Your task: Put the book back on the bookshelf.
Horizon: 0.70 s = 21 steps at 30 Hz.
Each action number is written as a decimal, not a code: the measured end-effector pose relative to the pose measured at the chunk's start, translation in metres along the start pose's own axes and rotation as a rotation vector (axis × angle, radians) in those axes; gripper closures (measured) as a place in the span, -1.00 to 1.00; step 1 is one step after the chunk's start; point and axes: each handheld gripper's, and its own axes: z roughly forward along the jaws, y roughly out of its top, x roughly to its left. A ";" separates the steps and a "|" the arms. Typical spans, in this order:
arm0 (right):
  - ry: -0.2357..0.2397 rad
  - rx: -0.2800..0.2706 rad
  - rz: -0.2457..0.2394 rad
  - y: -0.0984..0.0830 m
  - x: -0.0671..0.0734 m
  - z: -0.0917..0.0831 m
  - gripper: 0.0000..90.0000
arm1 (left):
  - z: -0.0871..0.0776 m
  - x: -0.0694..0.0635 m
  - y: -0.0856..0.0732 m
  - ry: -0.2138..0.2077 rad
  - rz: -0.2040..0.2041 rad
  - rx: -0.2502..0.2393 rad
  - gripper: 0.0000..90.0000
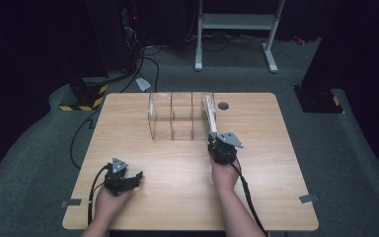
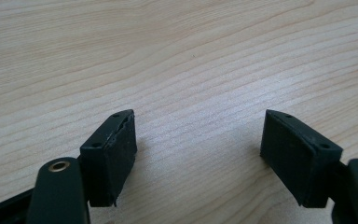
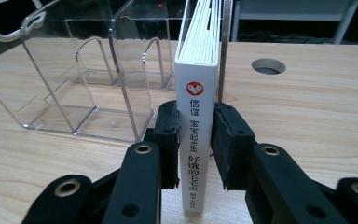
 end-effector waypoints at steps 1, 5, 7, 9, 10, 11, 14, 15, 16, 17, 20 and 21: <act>-0.011 -0.002 0.002 0.000 0.001 0.001 0.61 | 0.000 0.000 0.000 0.000 0.000 0.000 -0.41; -0.037 -0.007 0.007 0.000 0.006 0.002 0.61 | 0.000 0.000 0.000 0.000 0.000 0.000 -0.41; -0.048 -0.007 0.015 0.000 0.008 0.003 0.61 | 0.000 0.000 0.000 0.000 0.000 0.000 -0.41; -0.052 -0.004 0.025 0.001 0.009 0.004 0.61 | 0.000 0.000 0.000 0.000 0.000 0.000 -0.41; -0.055 -0.004 0.025 0.001 0.009 0.004 0.61 | 0.000 0.000 0.000 0.000 0.001 0.000 -0.41; -0.057 -0.003 0.024 0.002 0.009 0.005 0.61 | 0.000 0.000 0.000 -0.001 0.000 0.000 -0.41; -0.064 0.004 0.030 0.004 0.011 0.007 0.61 | 0.000 0.000 0.000 0.000 0.003 0.000 -0.41; -0.065 0.003 0.027 0.004 0.011 0.007 0.61 | 0.000 0.000 0.000 -0.001 0.003 0.000 -0.41; -0.066 0.002 0.030 0.005 0.011 0.008 0.61 | 0.000 0.000 0.000 -0.001 0.003 0.000 -0.41; -0.067 0.002 0.034 0.005 0.012 0.009 0.61 | 0.000 0.000 0.000 -0.001 0.003 0.000 -0.41; -0.072 0.001 0.036 0.006 0.013 0.011 0.61 | 0.000 0.000 0.000 0.000 0.003 0.000 -0.41; -0.073 -0.001 0.035 0.006 0.014 0.012 0.60 | 0.000 0.000 0.000 -0.001 0.003 0.000 -0.41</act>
